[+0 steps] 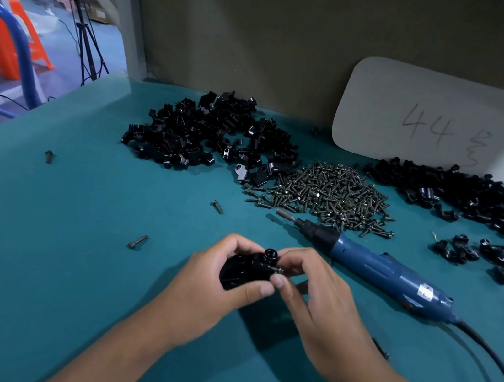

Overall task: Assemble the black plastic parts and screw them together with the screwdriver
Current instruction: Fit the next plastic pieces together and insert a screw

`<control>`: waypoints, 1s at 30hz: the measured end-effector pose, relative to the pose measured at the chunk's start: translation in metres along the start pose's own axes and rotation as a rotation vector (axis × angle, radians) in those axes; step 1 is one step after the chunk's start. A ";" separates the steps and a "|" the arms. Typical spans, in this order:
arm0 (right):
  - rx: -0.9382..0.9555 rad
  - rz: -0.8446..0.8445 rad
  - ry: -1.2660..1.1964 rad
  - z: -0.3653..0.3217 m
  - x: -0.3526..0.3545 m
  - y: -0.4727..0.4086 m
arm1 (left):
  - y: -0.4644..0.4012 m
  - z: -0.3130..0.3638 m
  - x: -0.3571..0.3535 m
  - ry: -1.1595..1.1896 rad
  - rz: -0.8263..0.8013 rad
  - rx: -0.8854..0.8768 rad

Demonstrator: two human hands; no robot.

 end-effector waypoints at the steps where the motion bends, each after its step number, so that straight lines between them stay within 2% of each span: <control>1: 0.008 0.006 -0.006 0.000 0.000 0.000 | 0.000 0.000 0.000 -0.011 -0.007 0.001; 16: 0.098 0.072 -0.016 0.002 -0.003 -0.002 | 0.000 -0.002 0.001 -0.102 0.029 0.014; 23: 0.080 0.086 0.051 -0.002 0.000 -0.002 | 0.000 -0.001 0.000 -0.088 0.002 0.028; 30: 0.037 0.054 0.226 -0.005 0.000 0.001 | 0.001 -0.001 -0.003 -0.123 -0.019 0.030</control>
Point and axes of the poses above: each hand's wrist, its own y-axis away from the middle knuckle, its own x-axis out of the back of the hand, z = x × y, the point moved 3 cm from there along -y, towards the middle knuckle
